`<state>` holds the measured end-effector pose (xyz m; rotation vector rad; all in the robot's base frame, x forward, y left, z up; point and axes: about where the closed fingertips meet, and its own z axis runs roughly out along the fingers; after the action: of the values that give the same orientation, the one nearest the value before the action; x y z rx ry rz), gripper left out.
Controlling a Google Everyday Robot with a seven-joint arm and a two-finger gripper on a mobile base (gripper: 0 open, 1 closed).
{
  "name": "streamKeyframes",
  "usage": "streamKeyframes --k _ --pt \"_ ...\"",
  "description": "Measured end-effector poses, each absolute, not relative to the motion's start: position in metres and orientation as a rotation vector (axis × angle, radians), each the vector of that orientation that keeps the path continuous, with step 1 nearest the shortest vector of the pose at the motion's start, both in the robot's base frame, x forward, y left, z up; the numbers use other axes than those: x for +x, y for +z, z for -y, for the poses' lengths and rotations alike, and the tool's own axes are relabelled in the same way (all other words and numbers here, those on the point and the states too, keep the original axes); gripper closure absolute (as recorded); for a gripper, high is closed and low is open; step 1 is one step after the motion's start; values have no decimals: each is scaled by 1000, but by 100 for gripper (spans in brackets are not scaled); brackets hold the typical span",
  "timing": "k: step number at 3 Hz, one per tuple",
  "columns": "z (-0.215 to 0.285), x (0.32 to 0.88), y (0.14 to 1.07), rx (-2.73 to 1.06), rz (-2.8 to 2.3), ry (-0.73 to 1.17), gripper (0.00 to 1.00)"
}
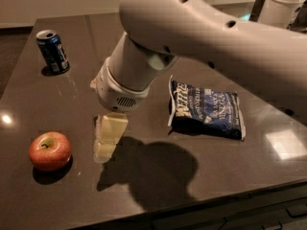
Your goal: Move apple near pepsi can
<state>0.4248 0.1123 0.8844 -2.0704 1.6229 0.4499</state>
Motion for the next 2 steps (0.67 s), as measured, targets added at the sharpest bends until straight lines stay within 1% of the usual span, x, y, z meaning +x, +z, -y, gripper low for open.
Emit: streamKeyframes --k 2 --pt "-158 397 870 -2144 -1569 540 0"
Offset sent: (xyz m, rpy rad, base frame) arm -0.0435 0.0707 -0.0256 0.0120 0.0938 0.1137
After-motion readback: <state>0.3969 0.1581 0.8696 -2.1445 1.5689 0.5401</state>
